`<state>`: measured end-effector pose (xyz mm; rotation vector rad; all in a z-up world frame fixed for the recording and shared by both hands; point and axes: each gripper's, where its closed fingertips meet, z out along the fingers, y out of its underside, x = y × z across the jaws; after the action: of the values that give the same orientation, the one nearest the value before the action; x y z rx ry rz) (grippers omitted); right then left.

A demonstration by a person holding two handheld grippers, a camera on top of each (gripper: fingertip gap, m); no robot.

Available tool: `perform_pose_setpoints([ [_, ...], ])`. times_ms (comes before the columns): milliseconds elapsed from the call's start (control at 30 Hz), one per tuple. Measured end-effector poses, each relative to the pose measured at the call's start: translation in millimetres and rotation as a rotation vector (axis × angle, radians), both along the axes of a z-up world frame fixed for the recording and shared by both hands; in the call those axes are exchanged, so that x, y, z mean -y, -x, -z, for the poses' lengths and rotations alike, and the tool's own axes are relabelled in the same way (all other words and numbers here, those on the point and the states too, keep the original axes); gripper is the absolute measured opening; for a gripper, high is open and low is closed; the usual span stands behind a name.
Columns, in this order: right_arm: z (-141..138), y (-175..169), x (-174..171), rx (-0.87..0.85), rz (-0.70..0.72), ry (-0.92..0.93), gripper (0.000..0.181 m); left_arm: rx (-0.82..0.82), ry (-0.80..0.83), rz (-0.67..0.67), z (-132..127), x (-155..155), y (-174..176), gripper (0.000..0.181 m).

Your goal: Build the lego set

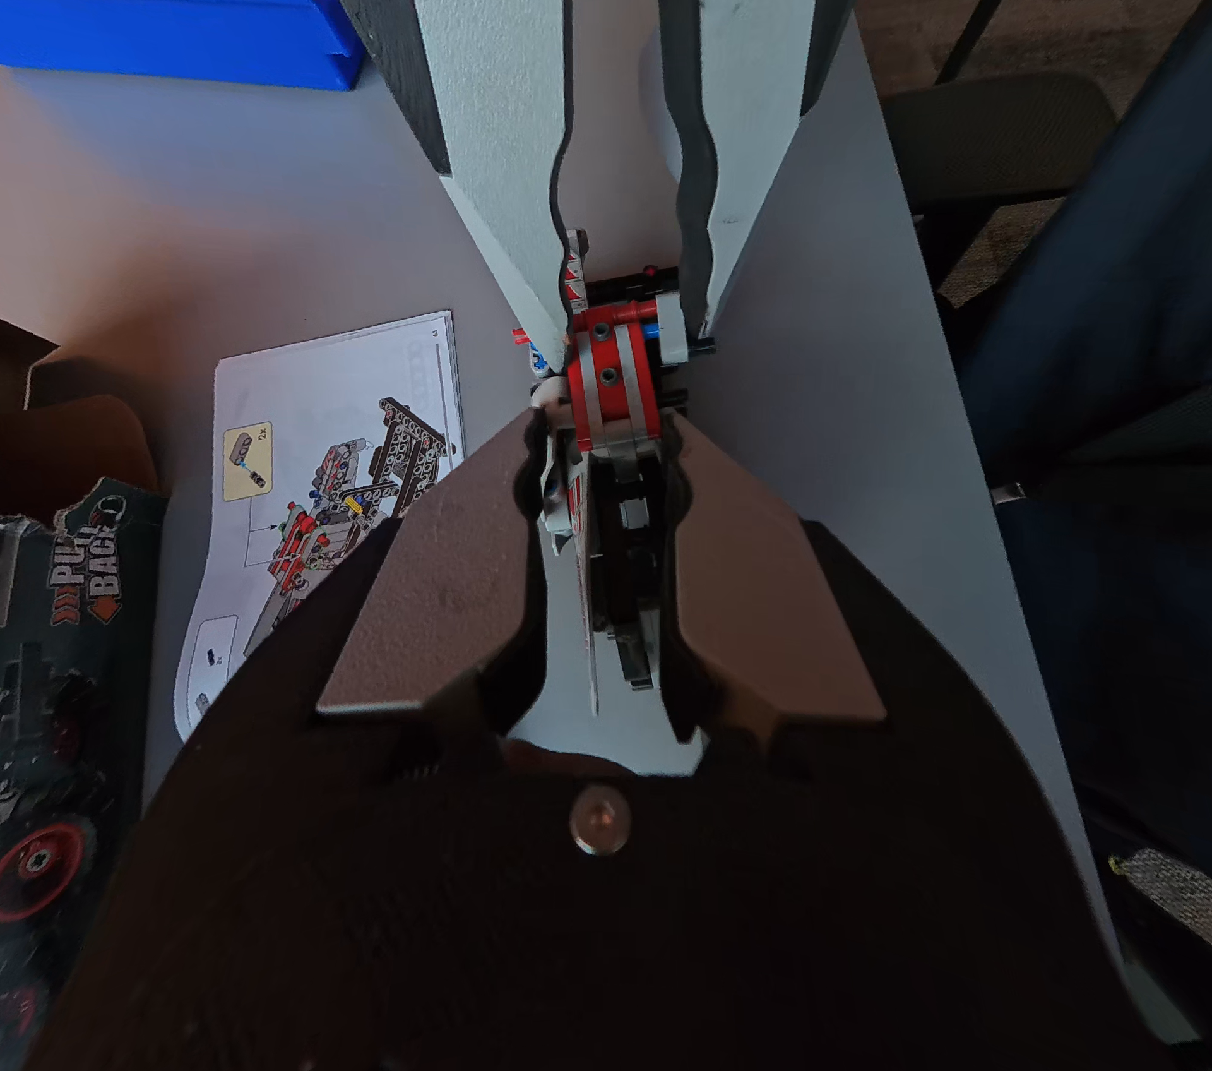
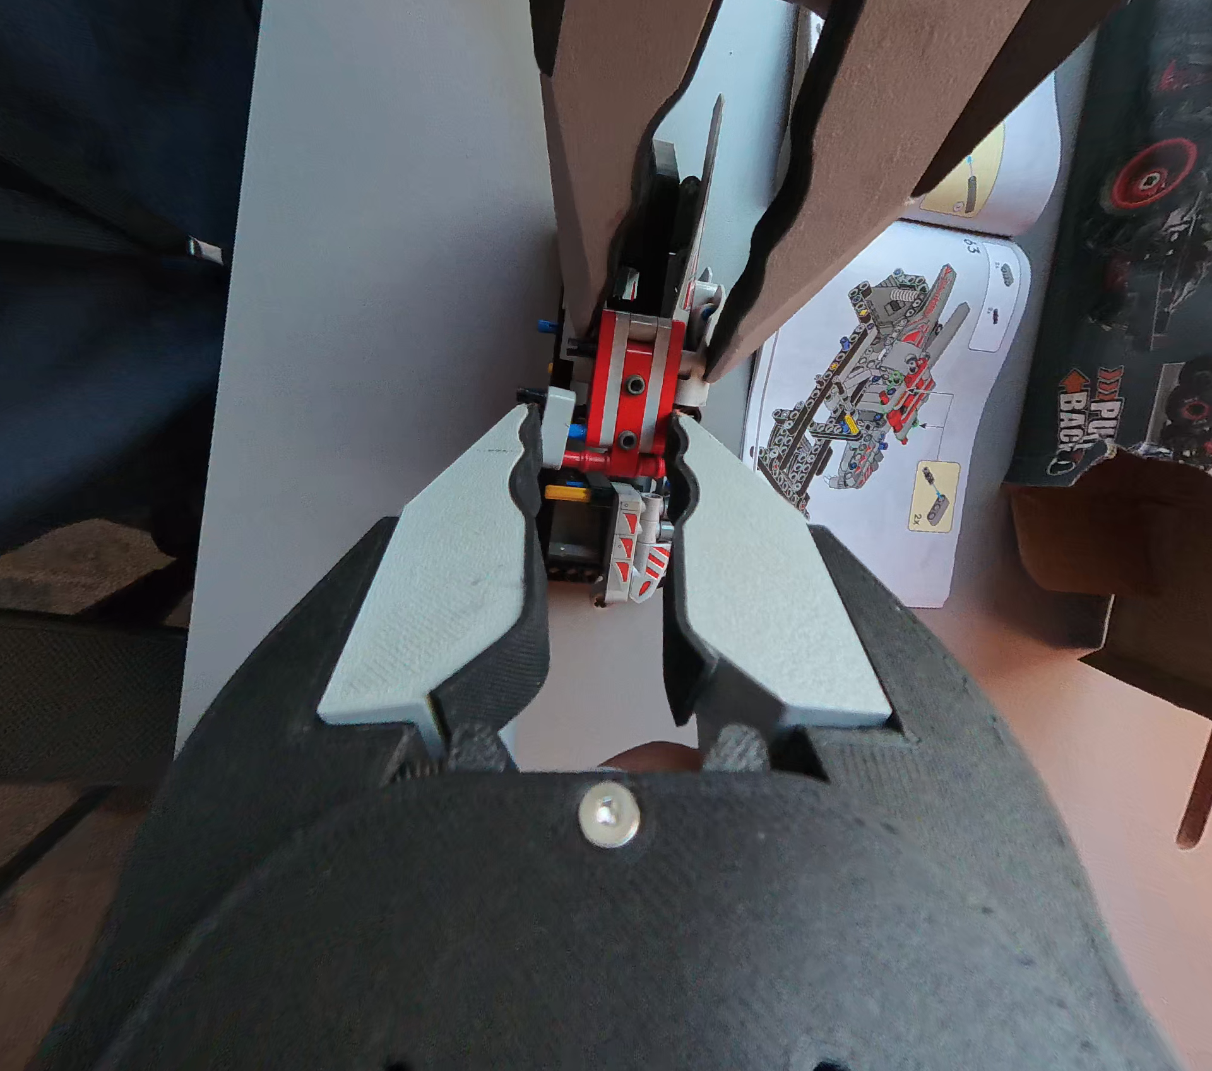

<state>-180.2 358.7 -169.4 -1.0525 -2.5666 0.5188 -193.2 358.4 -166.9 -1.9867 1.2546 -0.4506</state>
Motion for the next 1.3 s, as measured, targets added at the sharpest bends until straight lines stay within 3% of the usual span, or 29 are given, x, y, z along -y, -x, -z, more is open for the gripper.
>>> perform_pose_setpoints([
  [300,1,1,1,-0.036,-0.048,-0.029,0.034,-0.014,-0.013,0.001,0,1,1,0.032],
  [567,-12,-5,-6,-0.184,0.056,0.009,0.045,-0.016,-0.02,-0.001,0,2,2,0.032],
  [667,-22,-9,-9,-0.285,0.12,0.123,0.046,-0.018,-0.022,0.003,0,2,3,0.032],
  [833,-12,-11,-12,-0.35,0.182,0.309,0.05,-0.018,-0.023,0.005,0,2,3,0.032],
  [1133,-12,-9,-6,-0.406,0.096,0.439,0.03,-0.015,-0.017,0.008,0,2,3,0.032],
  [1300,-7,-7,-7,-0.397,0.084,0.46,0.03,-0.006,-0.013,0.008,0,2,4,0.031],
])
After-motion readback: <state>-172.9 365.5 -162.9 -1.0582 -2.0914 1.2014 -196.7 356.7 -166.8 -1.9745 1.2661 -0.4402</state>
